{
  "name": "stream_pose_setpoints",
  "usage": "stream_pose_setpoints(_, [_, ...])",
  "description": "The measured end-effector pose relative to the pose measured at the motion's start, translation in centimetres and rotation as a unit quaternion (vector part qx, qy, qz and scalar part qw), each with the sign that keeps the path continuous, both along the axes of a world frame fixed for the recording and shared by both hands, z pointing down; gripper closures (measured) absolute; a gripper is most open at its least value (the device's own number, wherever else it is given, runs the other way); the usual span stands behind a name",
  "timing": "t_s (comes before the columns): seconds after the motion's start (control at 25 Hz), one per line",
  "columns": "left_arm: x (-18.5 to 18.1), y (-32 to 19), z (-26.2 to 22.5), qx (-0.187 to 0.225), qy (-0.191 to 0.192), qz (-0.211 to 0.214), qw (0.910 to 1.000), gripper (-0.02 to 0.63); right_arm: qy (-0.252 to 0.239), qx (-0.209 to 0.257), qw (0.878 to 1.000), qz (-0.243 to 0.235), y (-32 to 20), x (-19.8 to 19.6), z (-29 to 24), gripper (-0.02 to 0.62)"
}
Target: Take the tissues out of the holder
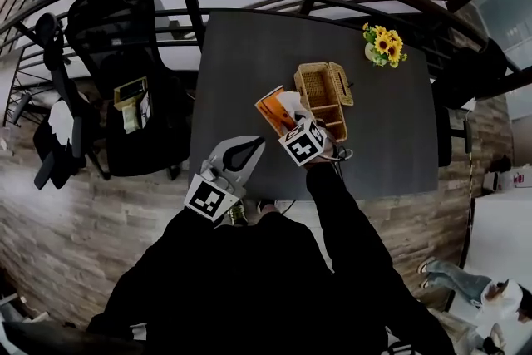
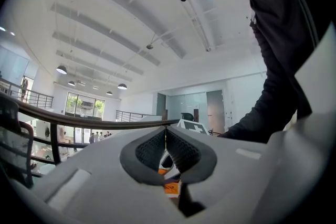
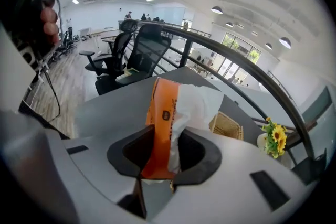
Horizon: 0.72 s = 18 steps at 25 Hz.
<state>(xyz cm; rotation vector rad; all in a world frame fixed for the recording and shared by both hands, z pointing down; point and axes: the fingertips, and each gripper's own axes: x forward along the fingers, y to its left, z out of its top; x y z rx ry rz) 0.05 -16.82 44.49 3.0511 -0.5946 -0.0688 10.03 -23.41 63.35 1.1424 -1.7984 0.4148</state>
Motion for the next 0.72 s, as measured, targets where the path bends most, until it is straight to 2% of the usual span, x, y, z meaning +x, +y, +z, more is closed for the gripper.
stream_pose_setpoints(0.16, [-2.8,1.3,1.3,-0.004,-0.008,-0.002,1.0,0.598,0.034,-0.013,0.998,-0.05,2.6,-3.4,3.8,0.477])
stream_pose_setpoints(0.32, [-4.7,2.2,2.2,-0.009,-0.015,-0.003,0.9998,0.598,0.079,-0.022,0.991,-0.103,4.6,-5.5,7.3,0.477])
stream_pose_setpoints(0.56, [-6.7,3.2,2.7,-0.009,-0.021,0.001,0.9997,0.598,0.124,-0.034,0.971,-0.2,6.9,-8.1,11.9,0.472])
stream_pose_setpoints(0.72, [-7.6,3.5,3.1,-0.014,-0.023,0.002,0.9996,0.598,0.126,-0.04,0.967,-0.217,7.6,-8.8,13.3,0.469])
